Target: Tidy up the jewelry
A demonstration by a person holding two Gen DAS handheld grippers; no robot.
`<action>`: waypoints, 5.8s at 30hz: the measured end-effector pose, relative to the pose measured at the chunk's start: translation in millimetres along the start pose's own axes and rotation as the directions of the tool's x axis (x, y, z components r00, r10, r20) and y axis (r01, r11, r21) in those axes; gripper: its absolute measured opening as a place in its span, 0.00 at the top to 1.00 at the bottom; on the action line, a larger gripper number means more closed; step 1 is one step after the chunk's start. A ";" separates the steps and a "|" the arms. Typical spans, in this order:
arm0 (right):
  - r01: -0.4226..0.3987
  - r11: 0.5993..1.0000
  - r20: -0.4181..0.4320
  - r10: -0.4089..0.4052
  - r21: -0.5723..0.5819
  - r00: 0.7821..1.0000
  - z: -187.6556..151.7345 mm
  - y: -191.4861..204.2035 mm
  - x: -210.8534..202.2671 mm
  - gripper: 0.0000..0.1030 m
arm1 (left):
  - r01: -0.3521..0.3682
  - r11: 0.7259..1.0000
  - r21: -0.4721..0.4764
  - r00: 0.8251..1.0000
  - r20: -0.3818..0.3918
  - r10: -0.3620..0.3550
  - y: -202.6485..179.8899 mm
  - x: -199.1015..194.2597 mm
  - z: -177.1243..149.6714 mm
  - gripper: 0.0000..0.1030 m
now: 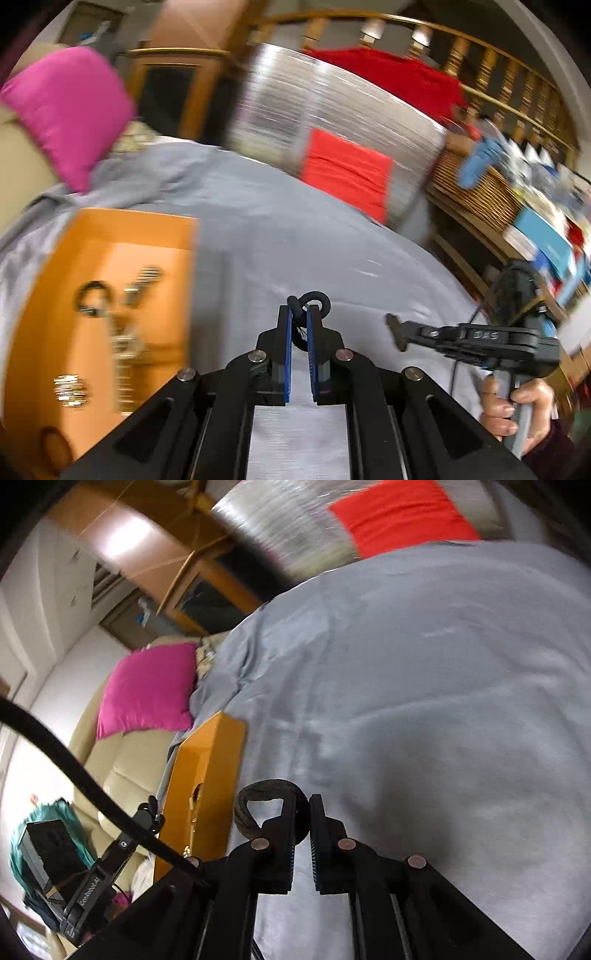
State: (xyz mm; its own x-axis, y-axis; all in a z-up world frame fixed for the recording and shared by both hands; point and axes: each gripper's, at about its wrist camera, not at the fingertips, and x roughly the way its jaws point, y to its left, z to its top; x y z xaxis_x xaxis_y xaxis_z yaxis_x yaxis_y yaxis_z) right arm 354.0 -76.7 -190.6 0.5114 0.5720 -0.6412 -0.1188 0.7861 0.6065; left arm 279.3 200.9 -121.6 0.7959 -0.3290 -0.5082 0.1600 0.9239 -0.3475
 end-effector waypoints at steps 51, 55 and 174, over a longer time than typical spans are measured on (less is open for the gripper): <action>0.224 0.880 -0.249 -0.349 -0.419 0.903 43.4 225.4 337.0 0.92 | -0.394 0.847 -0.356 0.898 -0.345 0.272 214.0 41.2 -19.9 0.92; 0.226 0.880 -0.244 -0.348 -0.417 0.905 43.3 224.6 335.9 0.91 | -0.415 0.844 -0.339 0.888 -0.353 0.295 212.7 42.7 -18.0 0.89; 0.110 0.781 0.187 0.009 -0.615 0.982 -212.8 293.7 -187.9 0.42 | -0.813 0.582 0.018 0.552 0.342 0.761 -80.1 -360.2 -26.4 0.03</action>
State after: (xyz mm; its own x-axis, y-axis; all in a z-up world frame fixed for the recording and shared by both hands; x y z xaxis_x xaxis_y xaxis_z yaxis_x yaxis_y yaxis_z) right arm 41.9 96.6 8.0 0.6602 0.5255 -0.5366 -0.5600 0.8206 0.1146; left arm -35.6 240.3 68.5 0.7603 0.5883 -0.2754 -0.5440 0.8084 0.2249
